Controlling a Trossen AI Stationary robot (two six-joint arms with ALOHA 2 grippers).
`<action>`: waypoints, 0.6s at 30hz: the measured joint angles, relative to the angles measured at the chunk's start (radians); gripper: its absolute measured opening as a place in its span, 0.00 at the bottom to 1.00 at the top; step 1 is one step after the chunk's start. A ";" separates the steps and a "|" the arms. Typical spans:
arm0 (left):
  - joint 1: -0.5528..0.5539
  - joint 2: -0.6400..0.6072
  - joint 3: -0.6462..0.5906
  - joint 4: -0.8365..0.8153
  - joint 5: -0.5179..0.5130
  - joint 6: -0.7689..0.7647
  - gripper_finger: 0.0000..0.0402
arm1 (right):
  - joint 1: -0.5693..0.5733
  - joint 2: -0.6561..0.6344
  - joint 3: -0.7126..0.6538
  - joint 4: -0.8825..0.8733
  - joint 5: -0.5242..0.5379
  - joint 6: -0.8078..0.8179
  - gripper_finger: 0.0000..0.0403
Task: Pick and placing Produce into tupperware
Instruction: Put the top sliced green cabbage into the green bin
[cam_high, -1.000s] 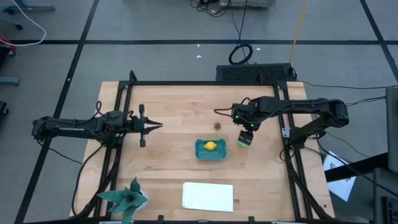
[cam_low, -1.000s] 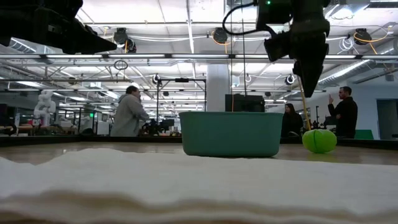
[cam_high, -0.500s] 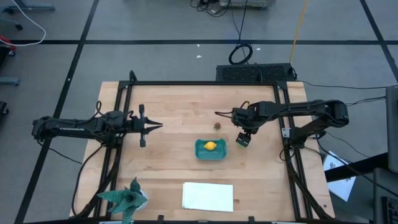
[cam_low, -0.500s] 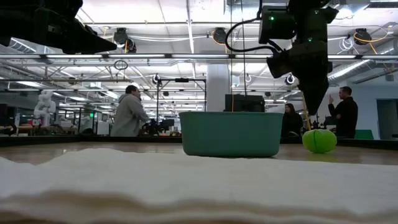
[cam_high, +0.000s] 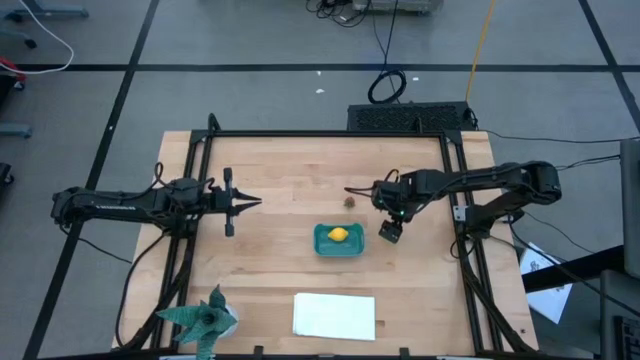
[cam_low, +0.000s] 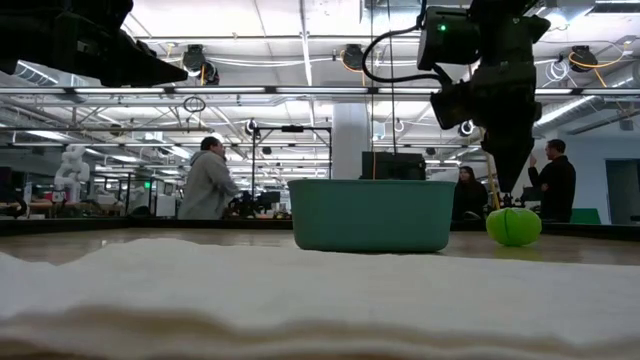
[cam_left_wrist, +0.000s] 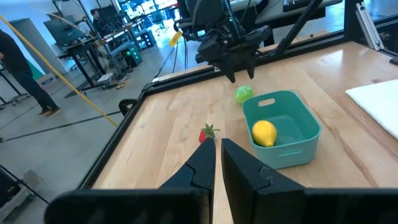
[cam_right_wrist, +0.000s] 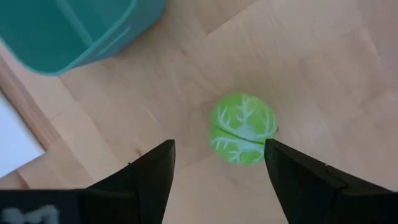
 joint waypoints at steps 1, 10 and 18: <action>0.000 0.000 0.000 0.000 0.000 0.000 0.08 | 0.000 0.000 0.000 0.000 0.001 0.001 0.60; 0.000 0.000 0.000 -0.005 0.000 0.000 0.08 | 0.000 0.000 0.000 -0.002 0.000 -0.093 0.68; 0.000 0.000 0.000 -0.011 0.000 0.000 0.08 | 0.000 0.000 -0.002 -0.005 0.011 -0.191 0.84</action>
